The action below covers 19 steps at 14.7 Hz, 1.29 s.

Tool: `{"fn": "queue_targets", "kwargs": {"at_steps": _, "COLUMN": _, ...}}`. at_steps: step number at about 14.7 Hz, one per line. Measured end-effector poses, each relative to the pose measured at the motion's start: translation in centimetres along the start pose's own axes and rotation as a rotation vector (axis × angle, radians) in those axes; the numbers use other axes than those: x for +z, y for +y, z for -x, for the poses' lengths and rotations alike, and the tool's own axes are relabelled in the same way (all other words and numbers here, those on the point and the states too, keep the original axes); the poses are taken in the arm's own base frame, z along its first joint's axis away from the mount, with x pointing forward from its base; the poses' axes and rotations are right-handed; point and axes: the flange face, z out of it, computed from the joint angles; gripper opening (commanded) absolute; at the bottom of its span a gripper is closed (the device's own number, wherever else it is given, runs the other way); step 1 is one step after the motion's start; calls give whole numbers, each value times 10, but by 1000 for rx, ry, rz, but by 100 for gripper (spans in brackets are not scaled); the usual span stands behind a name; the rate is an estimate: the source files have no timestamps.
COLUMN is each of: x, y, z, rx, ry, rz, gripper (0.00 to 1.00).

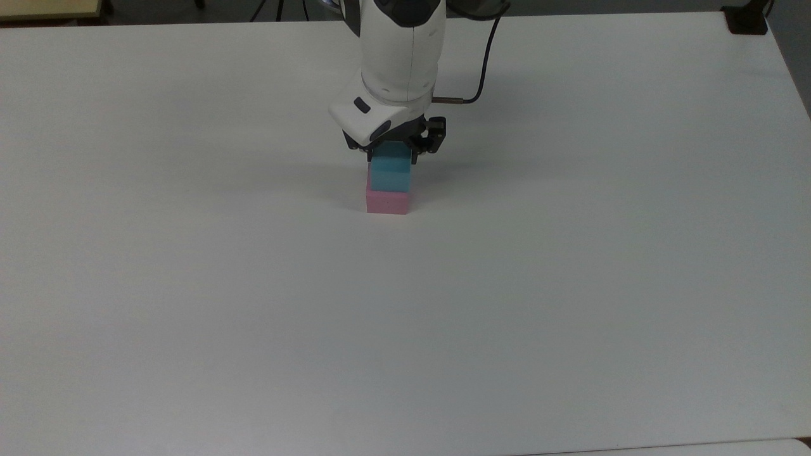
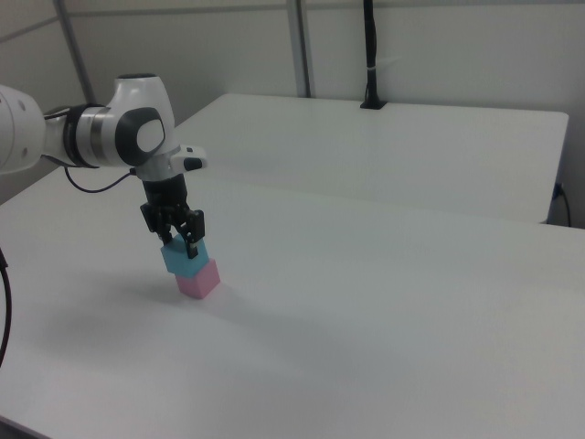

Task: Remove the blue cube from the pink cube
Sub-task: 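Close the gripper on the light blue cube and lift it, then move the blue cube beside the pink cube and lower it to the table, then open the gripper and raise it away from the blue cube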

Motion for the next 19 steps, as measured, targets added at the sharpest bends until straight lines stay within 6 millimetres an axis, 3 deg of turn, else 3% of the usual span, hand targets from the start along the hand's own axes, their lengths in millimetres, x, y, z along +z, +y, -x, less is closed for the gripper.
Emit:
{"fn": "queue_targets", "kwargs": {"at_steps": 5, "x": -11, "y": 7, "z": -7, "rx": 10, "ry": 36, "rz": -7, "gripper": 32}}
{"fn": "queue_targets", "kwargs": {"at_steps": 9, "x": -44, "y": 49, "z": -29, "rx": 26, "ry": 110, "rz": -20, "gripper": 36}}
{"fn": "queue_targets", "kwargs": {"at_steps": 10, "x": -40, "y": 56, "z": -40, "rx": 33, "ry": 113, "rz": -26, "gripper": 36}}
{"fn": "queue_targets", "kwargs": {"at_steps": 13, "x": -8, "y": 54, "z": -78, "rx": 36, "ry": 182, "rz": -55, "gripper": 43}}
{"fn": "queue_targets", "kwargs": {"at_steps": 14, "x": 6, "y": 53, "z": -90, "rx": 37, "ry": 212, "rz": -66, "gripper": 47}}
{"fn": "queue_targets", "kwargs": {"at_steps": 16, "x": 25, "y": 52, "z": -106, "rx": 40, "ry": 254, "rz": -81, "gripper": 73}}
{"fn": "queue_targets", "kwargs": {"at_steps": 17, "x": 31, "y": 52, "z": -110, "rx": 42, "ry": 263, "rz": -85, "gripper": 100}}
{"fn": "queue_targets", "kwargs": {"at_steps": 19, "x": 30, "y": 53, "z": -113, "rx": 35, "ry": 275, "rz": -74, "gripper": 100}}
